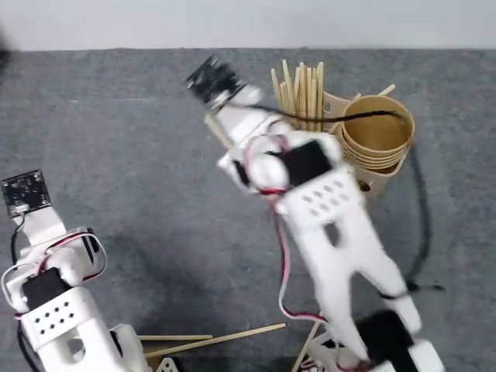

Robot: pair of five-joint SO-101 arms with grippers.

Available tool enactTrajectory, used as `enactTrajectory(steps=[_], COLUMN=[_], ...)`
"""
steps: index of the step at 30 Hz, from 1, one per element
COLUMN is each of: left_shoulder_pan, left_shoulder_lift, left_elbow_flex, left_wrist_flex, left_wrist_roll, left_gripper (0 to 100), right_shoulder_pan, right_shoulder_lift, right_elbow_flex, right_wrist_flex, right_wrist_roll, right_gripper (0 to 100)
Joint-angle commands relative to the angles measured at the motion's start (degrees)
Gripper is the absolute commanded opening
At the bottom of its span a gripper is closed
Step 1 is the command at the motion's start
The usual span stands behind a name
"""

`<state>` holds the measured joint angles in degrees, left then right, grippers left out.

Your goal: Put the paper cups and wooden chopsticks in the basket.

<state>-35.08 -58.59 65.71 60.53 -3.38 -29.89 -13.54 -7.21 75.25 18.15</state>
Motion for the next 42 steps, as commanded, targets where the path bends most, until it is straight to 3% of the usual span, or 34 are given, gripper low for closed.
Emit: enactTrajectory(steps=[1, 10, 20, 23, 29, 33, 38, 42], left_shoulder_pan=[0.4, 3.4, 3.4, 3.4, 3.4, 3.4, 3.4, 3.4], left_shoulder_lift=[-1.2, -1.2, -1.2, -1.2, -1.2, -1.2, -1.2, -1.2], left_elbow_flex=[0.5, 4.6, 4.8, 5.0, 5.5, 5.8, 7.0, 7.2], left_wrist_flex=[-2.8, -6.4, -6.4, -6.4, -6.5, -7.6, -9.3, -9.3], left_wrist_roll=[0.8, 0.5, 0.5, 0.5, 0.4, 0.4, 0.4, 0.4], left_gripper=[18, 18, 18, 18, 18, 18, 18, 18], right_shoulder_pan=[3.3, 11.2, 16.8, 17.7, 20.2, 22.4, 23.2, 22.5], right_shoulder_lift=[-6.3, -10.6, -20.5, -21.8, -22.2, -22.2, -23.4, -26.6], right_elbow_flex=[-8.5, -13.9, 14.7, 21.0, 31.6, 36.1, 34.1, 27.2], right_wrist_flex=[0.0, -12.7, -47.0, -52.4, -53.4, -52.5, -44.7, -34.8], right_wrist_roll=[-1.2, -7.6, -8.9, -8.9, -9.6, -15.0, -16.4, -14.9], right_gripper=[0.7, 0.8, 0.8, 0.8, 0.8, 2.7, 18.6, 15.2])
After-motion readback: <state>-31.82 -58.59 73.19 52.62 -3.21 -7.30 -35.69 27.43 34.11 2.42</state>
